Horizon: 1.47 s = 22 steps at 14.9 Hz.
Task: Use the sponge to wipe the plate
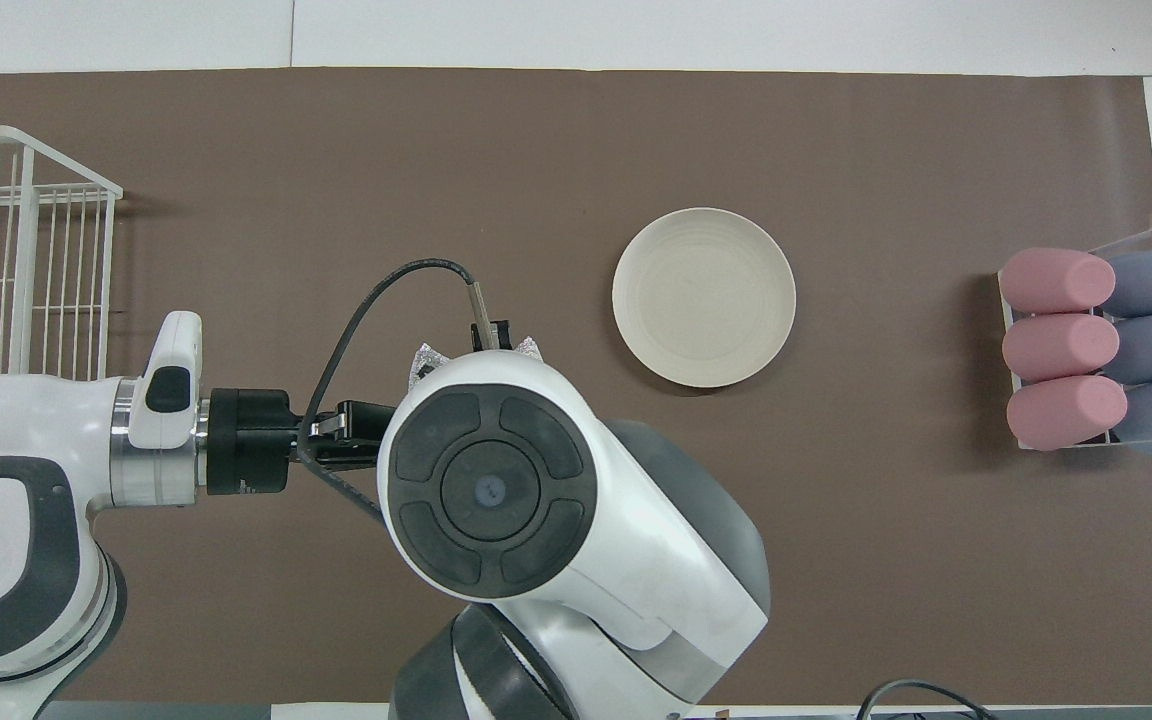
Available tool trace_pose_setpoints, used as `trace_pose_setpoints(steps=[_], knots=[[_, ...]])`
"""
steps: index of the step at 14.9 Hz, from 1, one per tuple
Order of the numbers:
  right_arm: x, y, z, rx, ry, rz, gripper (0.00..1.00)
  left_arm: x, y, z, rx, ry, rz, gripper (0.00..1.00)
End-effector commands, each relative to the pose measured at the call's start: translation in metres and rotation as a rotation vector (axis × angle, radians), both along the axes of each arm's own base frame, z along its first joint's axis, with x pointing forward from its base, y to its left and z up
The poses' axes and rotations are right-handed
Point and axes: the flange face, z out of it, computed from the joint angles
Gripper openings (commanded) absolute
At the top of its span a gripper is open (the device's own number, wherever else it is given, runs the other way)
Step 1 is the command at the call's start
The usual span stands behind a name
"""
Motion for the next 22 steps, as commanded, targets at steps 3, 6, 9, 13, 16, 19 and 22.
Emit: trace_pose_setpoints(steps=[3,6,9,13,16,19,22], knots=[[0.000,-0.006,0.007,-0.023,-0.019,0.043,0.76,-0.007,0.000,0.002,-0.010,0.022,0.041,0.00],[0.009,-0.042,0.018,-0.048,-0.032,0.129,1.00,-0.007,0.002,0.002,-0.012,0.028,0.038,0.00],[0.027,-0.117,0.034,-0.131,-0.022,0.413,1.00,-0.006,0.005,0.001,-0.012,0.033,0.046,0.00],[0.051,-0.223,0.050,-0.214,0.057,0.789,1.00,0.003,0.028,0.002,-0.012,0.046,0.089,0.00],[0.061,-0.283,0.055,-0.233,0.093,1.041,1.00,0.012,0.057,-0.004,0.073,0.058,0.117,0.00],[0.070,-0.344,0.054,-0.227,0.122,1.227,1.00,0.020,0.101,0.000,0.107,0.077,0.105,0.00],[0.076,-0.386,0.053,-0.218,0.120,1.368,1.00,0.027,0.137,0.005,0.140,0.103,0.068,0.00]])
